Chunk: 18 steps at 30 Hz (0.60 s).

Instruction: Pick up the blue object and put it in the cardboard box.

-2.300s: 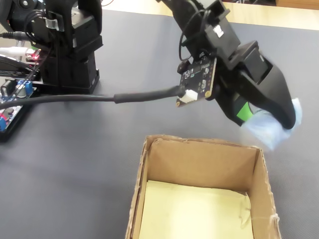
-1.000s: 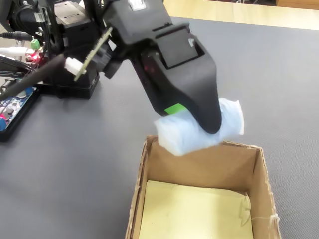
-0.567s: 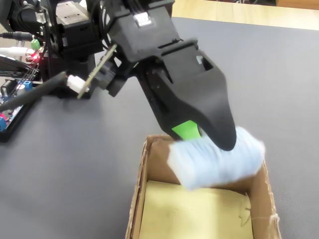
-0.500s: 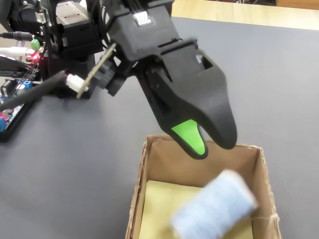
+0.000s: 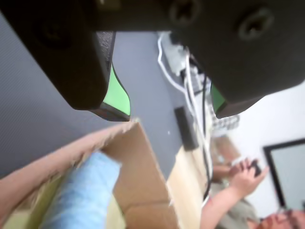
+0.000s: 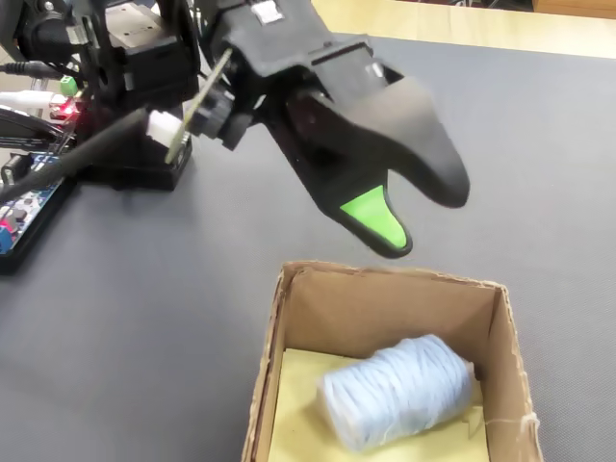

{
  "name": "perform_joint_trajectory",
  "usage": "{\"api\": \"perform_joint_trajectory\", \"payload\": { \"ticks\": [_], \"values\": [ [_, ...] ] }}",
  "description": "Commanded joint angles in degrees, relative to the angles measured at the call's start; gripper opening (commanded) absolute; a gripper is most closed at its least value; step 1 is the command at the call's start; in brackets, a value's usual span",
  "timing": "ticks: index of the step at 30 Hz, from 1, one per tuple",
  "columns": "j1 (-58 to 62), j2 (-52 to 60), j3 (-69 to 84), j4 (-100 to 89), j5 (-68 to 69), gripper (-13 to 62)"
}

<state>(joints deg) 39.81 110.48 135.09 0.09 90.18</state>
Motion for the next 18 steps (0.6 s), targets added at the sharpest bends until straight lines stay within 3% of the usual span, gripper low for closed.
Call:
{"api": "perform_joint_trajectory", "payload": {
  "ticks": [1,18],
  "values": [
    [-0.7,2.4,-2.8,-7.6,2.0,33.7],
    [-27.1,21.4,21.9,-14.7,1.4,33.8]
  ]
}}
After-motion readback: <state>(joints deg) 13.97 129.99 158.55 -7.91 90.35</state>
